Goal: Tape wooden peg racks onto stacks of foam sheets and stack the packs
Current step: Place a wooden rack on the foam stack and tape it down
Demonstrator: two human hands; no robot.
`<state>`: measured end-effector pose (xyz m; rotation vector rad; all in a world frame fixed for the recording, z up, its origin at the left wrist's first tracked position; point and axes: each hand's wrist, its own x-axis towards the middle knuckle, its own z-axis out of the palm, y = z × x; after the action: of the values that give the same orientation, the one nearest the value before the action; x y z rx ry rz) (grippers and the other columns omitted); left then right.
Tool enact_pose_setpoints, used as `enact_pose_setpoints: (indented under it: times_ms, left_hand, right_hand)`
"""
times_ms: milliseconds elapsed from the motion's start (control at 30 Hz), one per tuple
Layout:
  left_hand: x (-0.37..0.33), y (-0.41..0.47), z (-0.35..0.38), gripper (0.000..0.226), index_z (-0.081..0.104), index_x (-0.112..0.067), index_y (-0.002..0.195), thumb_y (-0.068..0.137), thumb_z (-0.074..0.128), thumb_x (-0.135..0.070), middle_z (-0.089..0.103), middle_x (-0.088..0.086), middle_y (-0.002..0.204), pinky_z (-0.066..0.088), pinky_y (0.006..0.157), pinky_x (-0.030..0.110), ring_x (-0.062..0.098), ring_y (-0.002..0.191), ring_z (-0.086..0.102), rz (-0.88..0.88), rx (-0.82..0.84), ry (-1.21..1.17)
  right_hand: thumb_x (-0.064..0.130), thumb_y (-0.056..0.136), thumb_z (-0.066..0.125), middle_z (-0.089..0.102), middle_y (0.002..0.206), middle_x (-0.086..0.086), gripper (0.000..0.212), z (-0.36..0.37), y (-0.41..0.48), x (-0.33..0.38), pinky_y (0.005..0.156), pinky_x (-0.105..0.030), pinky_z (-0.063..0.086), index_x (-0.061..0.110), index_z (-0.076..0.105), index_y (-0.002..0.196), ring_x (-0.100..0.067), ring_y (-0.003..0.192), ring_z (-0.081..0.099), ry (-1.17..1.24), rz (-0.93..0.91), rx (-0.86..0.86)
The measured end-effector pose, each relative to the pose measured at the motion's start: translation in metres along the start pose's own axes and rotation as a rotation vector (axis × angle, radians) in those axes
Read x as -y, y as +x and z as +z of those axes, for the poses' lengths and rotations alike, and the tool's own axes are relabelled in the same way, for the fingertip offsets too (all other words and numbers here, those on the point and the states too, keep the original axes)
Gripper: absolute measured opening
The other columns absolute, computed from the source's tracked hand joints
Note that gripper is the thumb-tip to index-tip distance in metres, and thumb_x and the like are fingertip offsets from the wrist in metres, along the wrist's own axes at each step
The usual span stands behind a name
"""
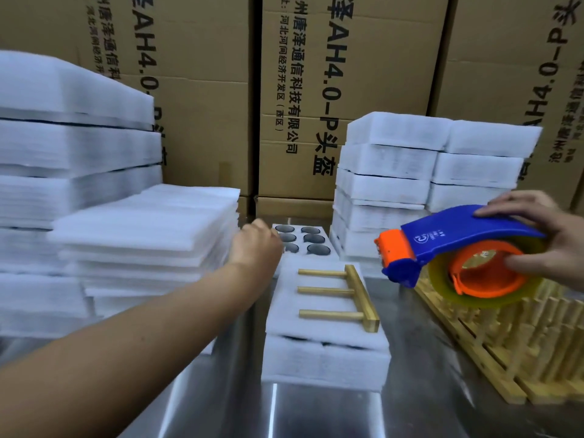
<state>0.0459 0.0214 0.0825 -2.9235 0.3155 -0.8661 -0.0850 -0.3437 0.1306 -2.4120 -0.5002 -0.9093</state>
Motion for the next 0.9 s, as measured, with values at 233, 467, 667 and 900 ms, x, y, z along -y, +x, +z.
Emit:
enact_pose_setpoints:
  times_ms: [233,467,667,900]
  left_hand:
    - [-0.005,-0.013,0.034,0.035,0.048,-0.002,0.127,0.098,0.030,-0.002,0.049,0.017,0.130,0.046,0.089,0.033,0.030,0.118,0.052,-0.165,0.284,-0.255]
    - [-0.002,-0.047,0.054,0.029,0.058,-0.005,0.104,0.092,0.037,-0.020,0.061,0.012,0.093,0.034,0.051,0.025,0.023,0.071,0.050,-0.622,0.418,-1.056]
    - [-0.002,-0.061,0.076,0.025,0.049,-0.010,0.109,0.097,0.036,-0.027,0.051,0.009,0.113,0.037,0.081,0.031,0.025,0.105,0.048,-0.455,0.366,-0.829]
    - [0.007,-0.032,0.057,0.029,0.049,-0.005,0.123,0.096,0.043,-0.011,0.059,0.019,0.119,0.045,0.089,0.030,0.033,0.108,0.057,-0.417,0.443,-1.046]
  right_hand:
    - [0.030,0.053,0.075,0.039,0.116,0.025,0.066,0.033,-0.008,-0.024,0.089,0.000,0.037,0.050,0.061,0.113,0.009,0.114,0.044,-0.025,0.091,0.145]
    - [-0.011,0.060,0.079,0.041,0.116,0.024,0.079,0.046,-0.015,-0.044,0.082,-0.012,0.050,0.045,0.063,0.112,0.003,0.106,0.053,0.039,0.144,0.174]
    - [-0.013,0.062,0.078,0.043,0.113,0.023,0.078,0.053,-0.020,-0.038,0.079,-0.021,0.052,0.047,0.063,0.110,0.001,0.105,0.055,0.067,0.163,0.168]
    - [-0.013,0.065,0.077,0.044,0.114,0.022,0.075,0.052,-0.021,-0.036,0.078,-0.020,0.054,0.045,0.063,0.111,0.003,0.107,0.056,0.124,0.187,0.198]
